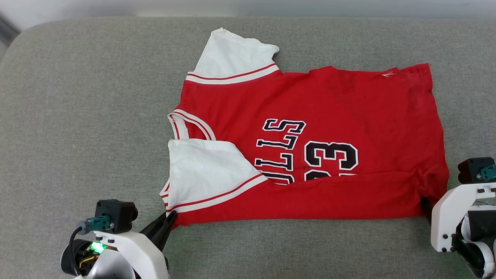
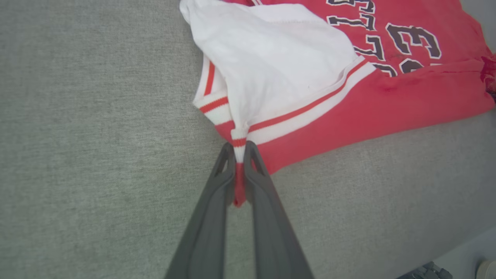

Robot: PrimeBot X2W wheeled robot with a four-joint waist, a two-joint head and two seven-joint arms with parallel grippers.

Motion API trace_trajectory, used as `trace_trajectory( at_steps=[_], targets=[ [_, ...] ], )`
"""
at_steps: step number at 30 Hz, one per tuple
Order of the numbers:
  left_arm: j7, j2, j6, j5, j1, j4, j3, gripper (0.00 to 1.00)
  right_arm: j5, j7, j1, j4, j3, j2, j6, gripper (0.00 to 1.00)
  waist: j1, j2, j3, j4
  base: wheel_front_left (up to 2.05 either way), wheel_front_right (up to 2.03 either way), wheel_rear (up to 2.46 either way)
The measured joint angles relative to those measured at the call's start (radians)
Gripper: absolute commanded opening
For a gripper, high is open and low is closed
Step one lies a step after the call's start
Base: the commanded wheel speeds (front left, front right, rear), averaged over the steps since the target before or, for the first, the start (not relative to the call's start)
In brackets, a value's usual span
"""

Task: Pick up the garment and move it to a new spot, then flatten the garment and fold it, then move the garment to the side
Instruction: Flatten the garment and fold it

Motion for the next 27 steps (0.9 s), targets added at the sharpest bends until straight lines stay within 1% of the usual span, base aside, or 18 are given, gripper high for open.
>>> trace_trajectory(
  at_steps=[1, 2, 9, 10, 12, 13, 20, 23, 27],
  targets=[
    [0.000, 0.002, 0.000, 0.000, 0.000, 0.003, 0.000, 0.00, 0.003, 0.001, 0.000, 0.000, 0.002, -0.002, 0.000, 0.05, 0.0000, 0.0000, 0.000, 0.000, 0.00, 0.00, 0.00],
    [0.003, 0.003, -0.002, -0.001, 0.000, 0.007, -0.001, 0.00, 0.008, 0.000, -0.001, 0.001, 0.003, -0.002, 0.000, 0.00, 0.0000, 0.0000, -0.001, -0.001, 0.00, 0.00, 0.00],
    [0.012, 0.027, -0.006, -0.007, 0.031, 0.048, -0.006, 0.00, 0.026, -0.012, 0.019, 0.001, -0.005, 0.004, 0.003, 0.00, 0.0001, 0.0000, -0.047, -0.014, 0.00, 0.00, 0.00],
    [0.015, 0.037, -0.006, -0.016, 0.063, 0.054, -0.008, 0.00, 0.043, -0.007, 0.065, -0.023, -0.013, 0.006, 0.003, 0.00, 0.0001, 0.0000, -0.081, -0.023, 0.00, 0.00, 0.00],
    [0.017, 0.043, -0.004, -0.022, 0.076, 0.053, -0.009, 0.00, 0.052, -0.003, 0.079, -0.034, -0.016, 0.006, 0.003, 0.00, 0.0001, 0.0000, -0.092, -0.027, 0.00, 0.00, 0.00],
    [0.020, 0.054, -0.003, -0.028, 0.103, 0.049, -0.011, 0.00, 0.062, 0.008, 0.108, -0.062, -0.021, 0.004, 0.003, 0.00, 0.0001, 0.0000, -0.114, -0.034, 0.00, 0.00, 0.00],
    [0.035, 0.089, 0.011, -0.041, 0.177, 0.024, -0.019, 0.00, 0.086, 0.049, 0.198, -0.158, -0.043, -0.011, 0.004, 0.00, 0.0001, 0.0000, -0.157, -0.051, 0.00, 0.00, 0.00],
    [0.043, 0.092, 0.010, -0.053, 0.213, 0.012, -0.033, 0.00, 0.088, 0.077, 0.252, -0.193, -0.055, -0.014, 0.004, 0.00, 0.0001, 0.0000, -0.166, -0.055, 0.00, 0.00, 0.00],
    [0.049, 0.090, 0.002, -0.060, 0.232, 0.019, -0.050, 0.00, 0.094, 0.100, 0.296, -0.210, -0.079, -0.013, 0.004, 0.00, 0.0001, 0.0000, -0.170, -0.054, 0.00, 0.00, 0.00]
  ],
)
